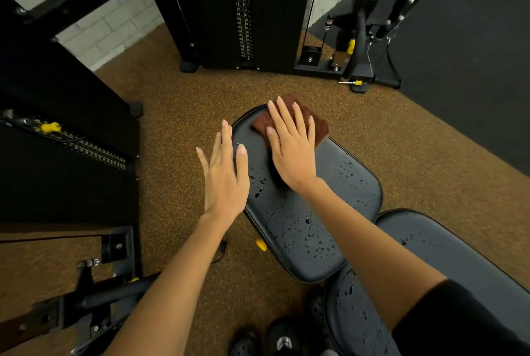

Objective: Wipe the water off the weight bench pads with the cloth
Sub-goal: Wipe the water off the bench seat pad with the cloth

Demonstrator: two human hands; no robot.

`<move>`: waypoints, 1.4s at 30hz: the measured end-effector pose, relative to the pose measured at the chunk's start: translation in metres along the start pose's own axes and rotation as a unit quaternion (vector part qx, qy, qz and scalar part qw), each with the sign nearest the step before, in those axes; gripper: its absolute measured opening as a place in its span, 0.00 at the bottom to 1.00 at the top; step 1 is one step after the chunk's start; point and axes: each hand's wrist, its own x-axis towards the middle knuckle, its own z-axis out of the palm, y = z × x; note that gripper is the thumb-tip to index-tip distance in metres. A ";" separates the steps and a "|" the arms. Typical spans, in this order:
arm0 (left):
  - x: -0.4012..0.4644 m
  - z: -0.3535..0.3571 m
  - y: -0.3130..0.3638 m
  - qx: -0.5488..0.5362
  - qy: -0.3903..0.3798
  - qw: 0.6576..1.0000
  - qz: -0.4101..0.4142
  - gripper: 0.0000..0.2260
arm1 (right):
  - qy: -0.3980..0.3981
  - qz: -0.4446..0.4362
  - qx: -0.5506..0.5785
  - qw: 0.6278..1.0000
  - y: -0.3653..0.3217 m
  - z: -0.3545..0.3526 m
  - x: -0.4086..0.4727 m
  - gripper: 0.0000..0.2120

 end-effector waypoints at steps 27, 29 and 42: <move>0.000 -0.001 0.000 0.012 -0.034 0.999 -0.009 0.26 | -0.020 -0.028 0.011 0.999 -0.003 0.000 -0.006 0.25; -0.001 0.004 -0.003 0.033 -0.039 0.999 0.001 0.27 | -0.025 -0.063 0.012 0.998 -0.009 0.002 -0.007 0.25; -0.028 0.006 -0.021 0.094 -0.065 0.993 0.008 0.28 | -0.030 -0.089 -0.018 0.995 0.026 -0.005 -0.064 0.23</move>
